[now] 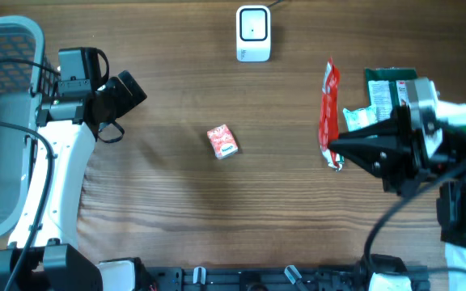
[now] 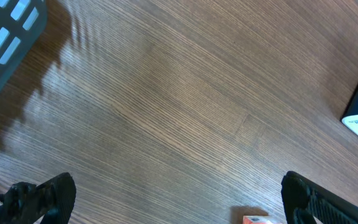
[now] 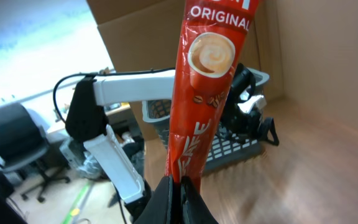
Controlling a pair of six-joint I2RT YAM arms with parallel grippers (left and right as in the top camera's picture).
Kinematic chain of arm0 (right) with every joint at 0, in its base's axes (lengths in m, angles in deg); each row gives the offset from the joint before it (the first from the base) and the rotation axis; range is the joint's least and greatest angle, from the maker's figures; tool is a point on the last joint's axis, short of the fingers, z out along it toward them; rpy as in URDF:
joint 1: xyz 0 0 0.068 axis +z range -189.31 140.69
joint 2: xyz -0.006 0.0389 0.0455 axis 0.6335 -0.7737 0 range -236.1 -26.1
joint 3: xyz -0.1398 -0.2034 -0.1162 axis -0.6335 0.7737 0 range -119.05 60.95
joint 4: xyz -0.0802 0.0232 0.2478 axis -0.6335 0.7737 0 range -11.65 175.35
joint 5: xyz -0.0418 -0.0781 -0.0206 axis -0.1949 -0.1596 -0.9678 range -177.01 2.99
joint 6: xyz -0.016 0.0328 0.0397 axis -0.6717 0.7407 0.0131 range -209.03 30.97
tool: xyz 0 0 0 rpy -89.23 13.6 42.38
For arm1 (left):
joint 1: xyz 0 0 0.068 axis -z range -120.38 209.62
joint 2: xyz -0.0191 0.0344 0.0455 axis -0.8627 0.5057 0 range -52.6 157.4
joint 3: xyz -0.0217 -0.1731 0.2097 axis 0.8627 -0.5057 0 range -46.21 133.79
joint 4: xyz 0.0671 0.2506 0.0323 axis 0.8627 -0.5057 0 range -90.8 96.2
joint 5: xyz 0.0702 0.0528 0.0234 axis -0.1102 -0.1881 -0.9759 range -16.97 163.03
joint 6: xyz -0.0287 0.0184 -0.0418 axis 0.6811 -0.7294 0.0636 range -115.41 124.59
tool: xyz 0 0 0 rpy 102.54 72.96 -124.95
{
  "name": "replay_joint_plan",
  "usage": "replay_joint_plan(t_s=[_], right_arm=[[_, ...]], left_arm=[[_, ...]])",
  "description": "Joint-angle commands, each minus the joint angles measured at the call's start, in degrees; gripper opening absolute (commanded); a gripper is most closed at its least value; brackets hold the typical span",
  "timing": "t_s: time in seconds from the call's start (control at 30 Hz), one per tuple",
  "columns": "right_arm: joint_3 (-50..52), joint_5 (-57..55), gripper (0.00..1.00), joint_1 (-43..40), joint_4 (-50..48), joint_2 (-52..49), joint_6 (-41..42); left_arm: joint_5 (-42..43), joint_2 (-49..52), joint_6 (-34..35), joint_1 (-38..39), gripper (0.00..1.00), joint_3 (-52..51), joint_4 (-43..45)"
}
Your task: Scan the item barcode
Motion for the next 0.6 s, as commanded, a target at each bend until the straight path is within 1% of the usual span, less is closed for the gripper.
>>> replay_joint_plan(t_s=[0.0, 0.17, 0.37, 0.47, 0.57], right_arm=[[-0.5, 3.7, 0.04, -0.1, 2.6, -2.8, 1.0], [-0.5, 3.6, 0.04, -0.1, 5.9, -6.8, 2.9], [-0.5, 3.7, 0.04, -0.1, 9.3, -10.6, 2.8], [-0.1, 3.7, 0.04, -0.1, 10.1, -11.9, 2.0], [1.5, 3.5, 0.04, -0.1, 10.2, -13.1, -1.1]], left_arm=[[-0.6, -0.5, -0.1, -0.2, 1.0, 0.5, 0.0], [-0.6, -0.5, -0.1, -0.2, 1.0, 0.5, 0.0], [-0.6, -0.5, -0.1, -0.2, 1.0, 0.5, 0.0], [-0.6, -0.5, -0.1, -0.2, 1.0, 0.5, 0.0], [-0.6, -0.5, -0.1, -0.2, 1.0, 0.5, 0.0]])
